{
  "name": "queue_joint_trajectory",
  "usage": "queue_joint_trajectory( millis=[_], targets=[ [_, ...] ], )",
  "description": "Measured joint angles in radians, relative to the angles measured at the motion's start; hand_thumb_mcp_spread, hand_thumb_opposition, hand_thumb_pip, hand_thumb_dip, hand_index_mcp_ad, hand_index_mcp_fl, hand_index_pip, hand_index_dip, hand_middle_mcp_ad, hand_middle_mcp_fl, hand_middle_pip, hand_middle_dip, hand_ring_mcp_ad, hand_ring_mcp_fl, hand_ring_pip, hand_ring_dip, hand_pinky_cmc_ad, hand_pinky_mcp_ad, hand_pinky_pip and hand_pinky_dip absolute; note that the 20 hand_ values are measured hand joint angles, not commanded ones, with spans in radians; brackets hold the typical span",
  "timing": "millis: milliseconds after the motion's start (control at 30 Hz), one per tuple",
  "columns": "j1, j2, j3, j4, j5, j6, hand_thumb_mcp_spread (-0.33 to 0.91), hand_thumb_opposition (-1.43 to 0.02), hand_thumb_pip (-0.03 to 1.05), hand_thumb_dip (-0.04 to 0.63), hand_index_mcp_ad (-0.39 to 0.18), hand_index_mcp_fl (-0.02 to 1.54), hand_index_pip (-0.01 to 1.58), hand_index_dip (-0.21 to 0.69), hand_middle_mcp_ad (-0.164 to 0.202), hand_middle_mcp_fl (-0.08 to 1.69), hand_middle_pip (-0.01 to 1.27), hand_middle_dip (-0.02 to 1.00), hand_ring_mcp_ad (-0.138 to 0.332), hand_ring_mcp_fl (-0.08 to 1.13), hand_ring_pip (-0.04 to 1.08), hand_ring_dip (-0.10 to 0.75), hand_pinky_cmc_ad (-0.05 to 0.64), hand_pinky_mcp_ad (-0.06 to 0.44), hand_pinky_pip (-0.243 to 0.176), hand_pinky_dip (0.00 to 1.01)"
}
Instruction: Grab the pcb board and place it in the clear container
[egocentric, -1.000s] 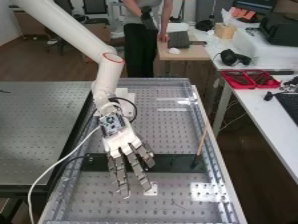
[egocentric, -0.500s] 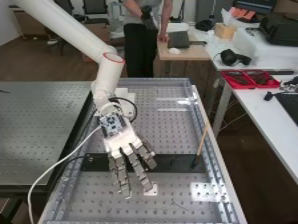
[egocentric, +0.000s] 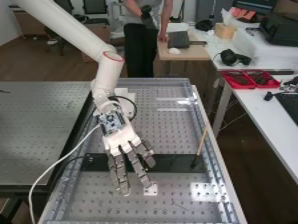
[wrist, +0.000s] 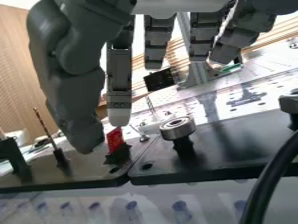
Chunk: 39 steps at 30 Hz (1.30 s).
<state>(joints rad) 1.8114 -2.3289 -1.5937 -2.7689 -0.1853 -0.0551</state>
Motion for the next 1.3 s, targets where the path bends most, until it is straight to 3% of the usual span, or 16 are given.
queue_joint_trajectory(
  millis=[1133, 1300],
  targets=[
    [0.011, -0.033, 0.033, -0.112, 0.028, 0.113, 0.54, -0.81, 0.44, 0.253, -0.169, 0.29, 1.19, 0.326, -0.01, 0.05, 0.13, 0.14, 0.182, 0.0, 0.1, 0.024, 0.288, 0.134, -0.077, 0.18],
    [0.008, -0.034, 0.033, -0.103, 0.025, 0.104, 0.54, -0.81, 0.44, 0.253, -0.169, 0.29, 1.19, 0.326, -0.01, 0.05, 0.13, 0.14, 0.182, 0.01, 0.1, 0.028, 0.288, 0.133, -0.077, 0.18]
  ],
)
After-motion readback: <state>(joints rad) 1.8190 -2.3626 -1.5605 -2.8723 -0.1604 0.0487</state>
